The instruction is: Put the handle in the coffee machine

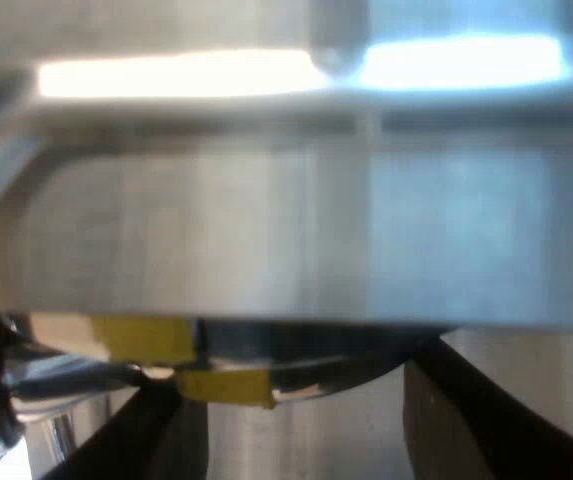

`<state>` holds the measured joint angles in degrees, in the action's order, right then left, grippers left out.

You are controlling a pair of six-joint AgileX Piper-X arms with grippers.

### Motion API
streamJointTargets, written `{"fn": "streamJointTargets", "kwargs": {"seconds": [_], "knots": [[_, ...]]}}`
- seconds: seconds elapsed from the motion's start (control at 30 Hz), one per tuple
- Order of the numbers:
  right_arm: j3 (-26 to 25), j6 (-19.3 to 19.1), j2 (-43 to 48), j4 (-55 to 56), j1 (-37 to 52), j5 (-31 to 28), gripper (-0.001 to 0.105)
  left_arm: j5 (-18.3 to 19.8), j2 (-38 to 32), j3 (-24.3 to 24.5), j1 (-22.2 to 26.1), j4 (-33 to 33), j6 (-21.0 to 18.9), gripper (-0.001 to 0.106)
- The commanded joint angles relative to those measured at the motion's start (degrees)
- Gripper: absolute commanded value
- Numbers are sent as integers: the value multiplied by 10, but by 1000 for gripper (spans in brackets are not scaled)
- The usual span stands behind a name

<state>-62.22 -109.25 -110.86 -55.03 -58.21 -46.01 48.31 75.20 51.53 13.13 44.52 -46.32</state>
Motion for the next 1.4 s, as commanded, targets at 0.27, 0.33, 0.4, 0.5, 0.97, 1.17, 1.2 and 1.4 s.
{"fn": "streamJointTargets", "kwargs": {"seconds": [0.27, 0.33, 0.4, 0.5, 0.97, 1.17, 1.2, 1.4], "knots": [[-5, -2, 9, -34, 3, 0, 47, 58, -18, 5, -8, 65, 17, 0], [-5, -2, 9, -34, 3, 0, 47, 58, -22, 5, -16, 72, 17, 0], [-5, -2, 9, -34, 3, 0, 47, 58, -26, 5, -29, 85, 17, 0], [-5, -2, 9, -34, 3, 0, 47, 53, -28, 5, -89, 115, 31, 0], [-3, -26, 9, -34, -1, 0, 47, 48, -28, 5, -141, 126, 12, 0], [-3, -30, 9, -11, -6, -26, 47, 48, -28, 5, -141, 140, 12, 0], [-3, -30, 9, -2, -6, -30, 47, 48, -28, 5, -141, 140, 12, 0], [-3, -30, 9, 27, -8, -44, 47, 48, -28, 5, -141, 140, 14, 0]]}}
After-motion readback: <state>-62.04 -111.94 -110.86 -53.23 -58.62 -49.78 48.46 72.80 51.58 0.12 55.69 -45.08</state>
